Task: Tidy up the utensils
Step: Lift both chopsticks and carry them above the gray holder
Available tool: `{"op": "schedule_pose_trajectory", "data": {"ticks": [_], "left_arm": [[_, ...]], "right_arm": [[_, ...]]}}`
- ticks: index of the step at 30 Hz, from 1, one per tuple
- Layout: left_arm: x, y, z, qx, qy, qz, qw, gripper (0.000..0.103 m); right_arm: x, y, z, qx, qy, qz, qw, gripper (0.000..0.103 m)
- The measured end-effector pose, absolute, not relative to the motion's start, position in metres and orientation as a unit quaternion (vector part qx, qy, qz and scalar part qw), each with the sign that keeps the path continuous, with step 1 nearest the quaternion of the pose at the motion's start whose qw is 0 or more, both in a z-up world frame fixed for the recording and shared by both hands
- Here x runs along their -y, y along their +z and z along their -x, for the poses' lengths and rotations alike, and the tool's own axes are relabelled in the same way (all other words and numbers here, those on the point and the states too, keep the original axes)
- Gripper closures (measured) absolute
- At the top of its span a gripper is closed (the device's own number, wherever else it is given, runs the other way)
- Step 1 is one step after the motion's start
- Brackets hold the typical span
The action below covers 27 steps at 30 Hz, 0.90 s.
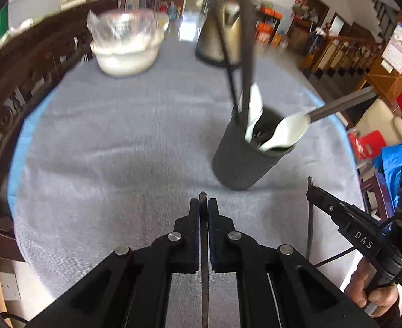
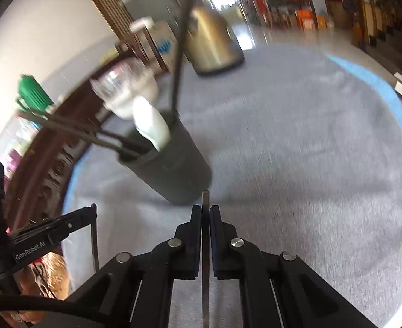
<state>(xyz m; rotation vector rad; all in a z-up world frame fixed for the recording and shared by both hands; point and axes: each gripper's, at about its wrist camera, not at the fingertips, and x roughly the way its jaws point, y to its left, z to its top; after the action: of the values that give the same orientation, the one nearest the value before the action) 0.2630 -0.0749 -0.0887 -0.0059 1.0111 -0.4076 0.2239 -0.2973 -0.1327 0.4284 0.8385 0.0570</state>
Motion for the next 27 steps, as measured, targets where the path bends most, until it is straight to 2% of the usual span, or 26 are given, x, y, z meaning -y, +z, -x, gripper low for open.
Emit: {"op": "schedule_pose_trajectory", "data": {"ticks": [8, 15, 22, 27], "left_arm": [[0.074, -0.020, -0.230, -0.394, -0.205, 0.000, 0.896, 0.097], [0.072, 0.007, -0.222, -0.338, -0.205, -0.002, 0.919, 0.097], [0.073, 0.023, -0.215, -0.313, -0.207, 0.007, 0.927, 0.097], [0.071, 0.033, -0.214, -0.286, -0.209, 0.020, 0.935, 0.097]], "right_arm": [[0.293, -0.075, -0.193, -0.278, 0.040, -0.206, 0.937, 0.097], [0.286, -0.031, -0.161, -0.178, 0.036, -0.188, 0.965, 0.097], [0.272, -0.002, -0.149, -0.114, 0.021, -0.156, 0.981, 0.097], [0.271, 0.011, -0.150, -0.097, 0.020, -0.160, 0.982, 0.097]]}}
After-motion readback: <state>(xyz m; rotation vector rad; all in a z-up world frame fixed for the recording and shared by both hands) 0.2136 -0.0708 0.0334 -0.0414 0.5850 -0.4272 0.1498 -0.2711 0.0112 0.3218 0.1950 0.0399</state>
